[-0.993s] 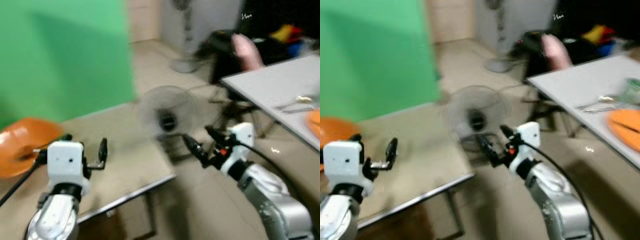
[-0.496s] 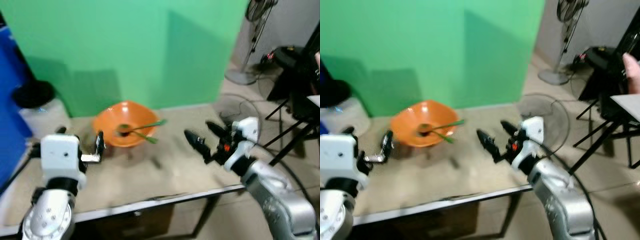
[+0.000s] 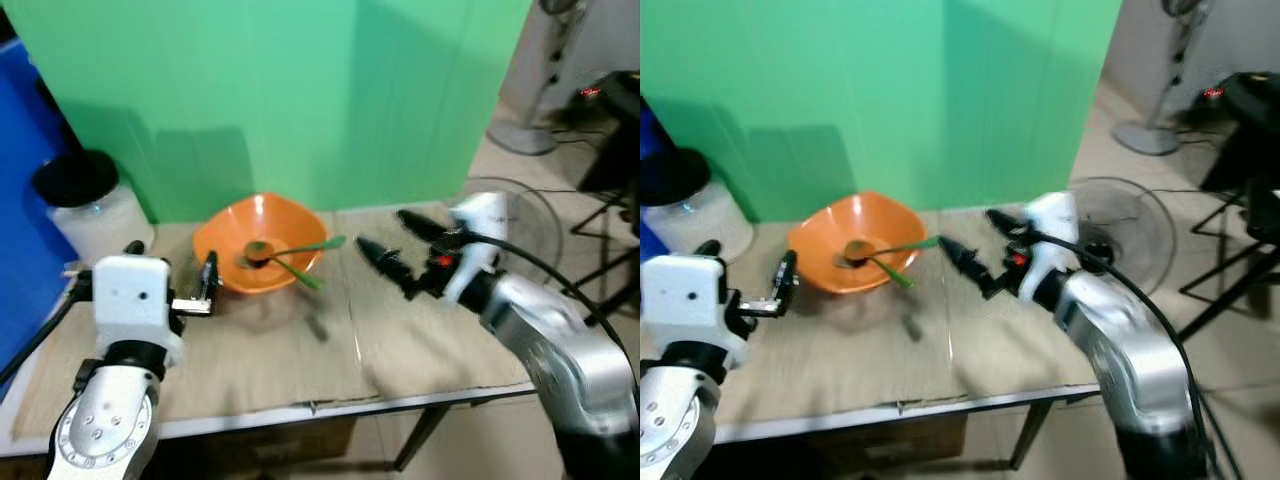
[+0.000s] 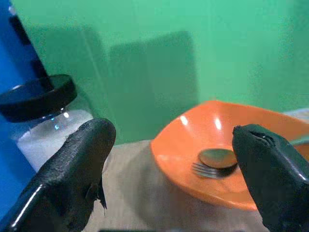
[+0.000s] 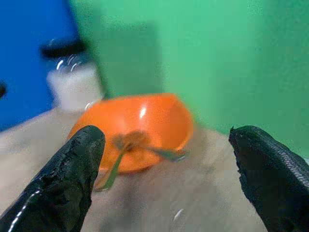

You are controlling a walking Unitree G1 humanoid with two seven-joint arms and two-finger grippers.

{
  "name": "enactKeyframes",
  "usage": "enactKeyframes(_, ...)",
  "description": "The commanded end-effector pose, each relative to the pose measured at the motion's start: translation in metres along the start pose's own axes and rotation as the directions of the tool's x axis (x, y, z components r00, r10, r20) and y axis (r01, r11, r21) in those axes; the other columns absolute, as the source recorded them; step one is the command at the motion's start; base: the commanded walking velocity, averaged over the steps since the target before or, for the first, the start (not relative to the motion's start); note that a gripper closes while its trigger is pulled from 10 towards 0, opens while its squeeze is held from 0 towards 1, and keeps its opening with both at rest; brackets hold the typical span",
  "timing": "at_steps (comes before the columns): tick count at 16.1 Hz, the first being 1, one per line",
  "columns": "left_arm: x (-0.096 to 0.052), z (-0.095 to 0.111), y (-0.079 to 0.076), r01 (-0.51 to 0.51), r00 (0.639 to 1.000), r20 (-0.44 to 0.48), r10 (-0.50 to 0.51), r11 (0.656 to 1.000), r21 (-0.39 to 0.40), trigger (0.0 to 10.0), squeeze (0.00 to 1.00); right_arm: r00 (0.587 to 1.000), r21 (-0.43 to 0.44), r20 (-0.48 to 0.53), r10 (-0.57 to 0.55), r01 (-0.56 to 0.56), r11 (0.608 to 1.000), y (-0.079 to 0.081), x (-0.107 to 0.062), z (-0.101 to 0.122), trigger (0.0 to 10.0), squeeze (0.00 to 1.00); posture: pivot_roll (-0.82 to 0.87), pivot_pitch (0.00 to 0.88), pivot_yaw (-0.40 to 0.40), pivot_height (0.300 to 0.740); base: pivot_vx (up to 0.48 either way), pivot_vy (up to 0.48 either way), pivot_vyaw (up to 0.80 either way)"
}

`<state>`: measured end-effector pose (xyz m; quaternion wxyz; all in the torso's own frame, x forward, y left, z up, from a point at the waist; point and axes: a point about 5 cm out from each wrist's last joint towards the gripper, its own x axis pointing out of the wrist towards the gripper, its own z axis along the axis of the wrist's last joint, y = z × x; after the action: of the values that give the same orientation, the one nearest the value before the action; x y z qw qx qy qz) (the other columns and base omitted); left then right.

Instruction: Setting the table

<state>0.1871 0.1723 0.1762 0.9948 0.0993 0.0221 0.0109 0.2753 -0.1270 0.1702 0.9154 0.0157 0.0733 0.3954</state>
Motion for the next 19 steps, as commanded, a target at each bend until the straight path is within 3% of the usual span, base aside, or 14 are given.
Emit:
enactKeyframes(1,-0.001,-0.003,-0.006,0.089,0.996,-0.034,-0.088,0.996,0.010,10.0,0.00,0.994,-0.055,-0.036,0.106,-0.108,0.993,0.008,0.014,0.005,10.0,0.00,0.04,0.000,0.040,0.740,0.000,0.000,0.00)
enactKeyframes(3,-0.003,-0.007,-0.012,0.174,0.983,-0.061,-0.172,0.984,0.029,10.0,0.00,0.978,-0.135,-0.045,0.204,-0.209,0.969,0.011,0.027,0.015,10.0,0.00,0.04,0.000,0.043,0.740,0.000,0.000,0.00)
enactKeyframes(5,-0.003,-0.011,-0.008,0.213,0.973,-0.104,-0.208,0.976,0.041,10.0,0.00,0.957,-0.192,-0.085,0.278,-0.289,0.938,0.011,0.057,0.034,10.0,0.00,0.02,0.000,0.040,0.740,0.000,0.000,0.00)
enactKeyframes(6,-0.003,-0.013,-0.005,0.231,0.967,-0.124,-0.225,0.972,0.040,10.0,0.00,0.952,-0.202,-0.120,0.281,-0.301,0.932,0.010,0.072,0.039,10.0,1.00,0.02,0.000,0.038,0.740,0.000,0.000,0.00)
enactKeyframes(9,-0.007,-0.018,0.001,0.324,0.934,-0.185,-0.306,0.943,0.074,10.0,0.00,0.912,-0.206,-0.268,0.310,-0.369,0.906,0.018,0.104,0.033,10.0,1.00,0.03,0.000,0.031,0.740,0.000,0.000,0.00)
enactKeyframes(12,-0.011,-0.019,0.004,0.371,0.913,-0.214,-0.346,0.924,0.092,10.0,0.00,0.885,-0.189,-0.352,0.306,-0.387,0.902,0.025,0.119,0.026,10.0,1.00,0.03,0.000,0.027,0.740,0.000,0.000,0.00)
enactKeyframes(14,-0.014,-0.020,0.004,0.393,0.902,-0.231,-0.365,0.915,0.090,10.0,0.00,0.862,-0.174,-0.411,0.296,-0.393,0.903,0.031,0.136,0.022,10.0,0.00,0.03,0.000,0.027,0.740,0.000,0.000,0.00)
enactKeyframes(17,-0.016,-0.021,0.001,0.437,0.879,-0.249,-0.406,0.896,0.083,10.0,0.00,0.840,-0.203,-0.496,0.221,-0.360,0.911,0.029,0.145,0.021,10.0,0.00,0.03,0.000,0.026,0.740,0.000,0.000,0.00)
enactKeyframes(19,-0.017,-0.021,0.001,0.450,0.872,-0.253,-0.419,0.889,0.080,10.0,0.00,0.801,-0.187,-0.568,0.189,-0.349,0.918,0.029,0.148,0.022,10.0,0.00,0.02,0.000,0.025,0.740,0.000,0.000,0.00)
